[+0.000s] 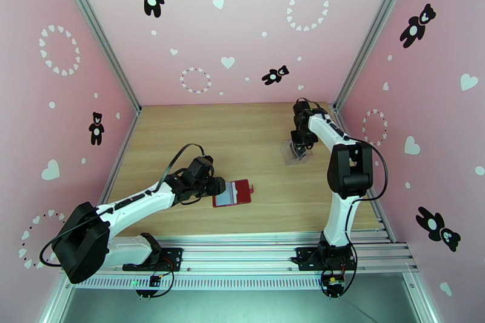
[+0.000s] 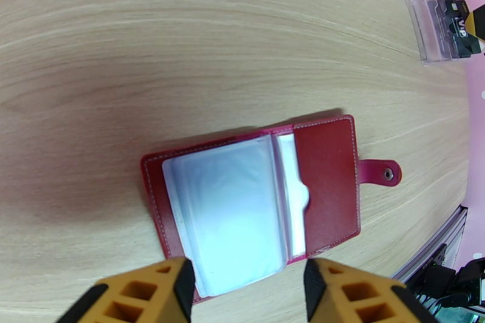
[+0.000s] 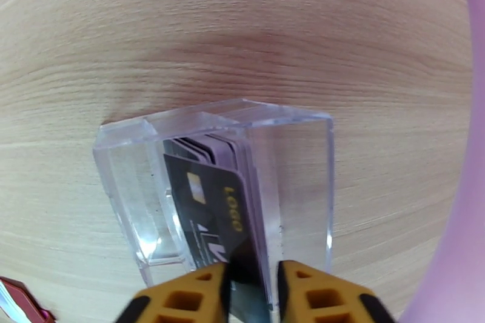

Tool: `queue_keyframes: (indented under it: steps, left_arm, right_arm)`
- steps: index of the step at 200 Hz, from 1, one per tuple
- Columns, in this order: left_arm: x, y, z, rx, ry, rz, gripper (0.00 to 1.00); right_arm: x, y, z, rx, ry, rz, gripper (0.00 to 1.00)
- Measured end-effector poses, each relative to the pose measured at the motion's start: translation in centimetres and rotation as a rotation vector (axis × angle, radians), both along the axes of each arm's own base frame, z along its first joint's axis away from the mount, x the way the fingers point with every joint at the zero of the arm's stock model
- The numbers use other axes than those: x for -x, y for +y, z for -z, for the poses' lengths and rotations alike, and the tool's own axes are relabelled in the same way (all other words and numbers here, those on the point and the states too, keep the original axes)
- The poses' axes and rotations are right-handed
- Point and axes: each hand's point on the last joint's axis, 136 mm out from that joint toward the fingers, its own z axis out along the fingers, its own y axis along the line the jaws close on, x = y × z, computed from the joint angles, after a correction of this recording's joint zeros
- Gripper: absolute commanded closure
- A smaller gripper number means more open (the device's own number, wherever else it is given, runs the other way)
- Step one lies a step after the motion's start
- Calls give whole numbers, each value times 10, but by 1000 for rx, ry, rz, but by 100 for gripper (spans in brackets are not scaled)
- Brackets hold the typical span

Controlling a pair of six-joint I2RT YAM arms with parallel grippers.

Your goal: Put the credit cards into the card holder

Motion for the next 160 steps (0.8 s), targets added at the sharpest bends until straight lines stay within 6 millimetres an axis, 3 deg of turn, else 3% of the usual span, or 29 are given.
queue_keyframes:
  steps: [78, 99, 130, 160]
  left_arm:
    - [0, 0, 0, 1, 2, -2, 47]
    - [0, 0, 0, 1, 1, -2, 47]
    - [0, 0, 0, 1, 1, -2, 47]
    - [0, 0, 0, 2, 1, -3, 47]
  right_arm:
    - [1, 10, -5, -59, -9, -10, 99]
    - [2, 17, -20, -94, -41, -20, 100]
    - [6, 25, -59, -141, -130, -31, 100]
    - [25, 39, -92, -237, -229, -31, 100]
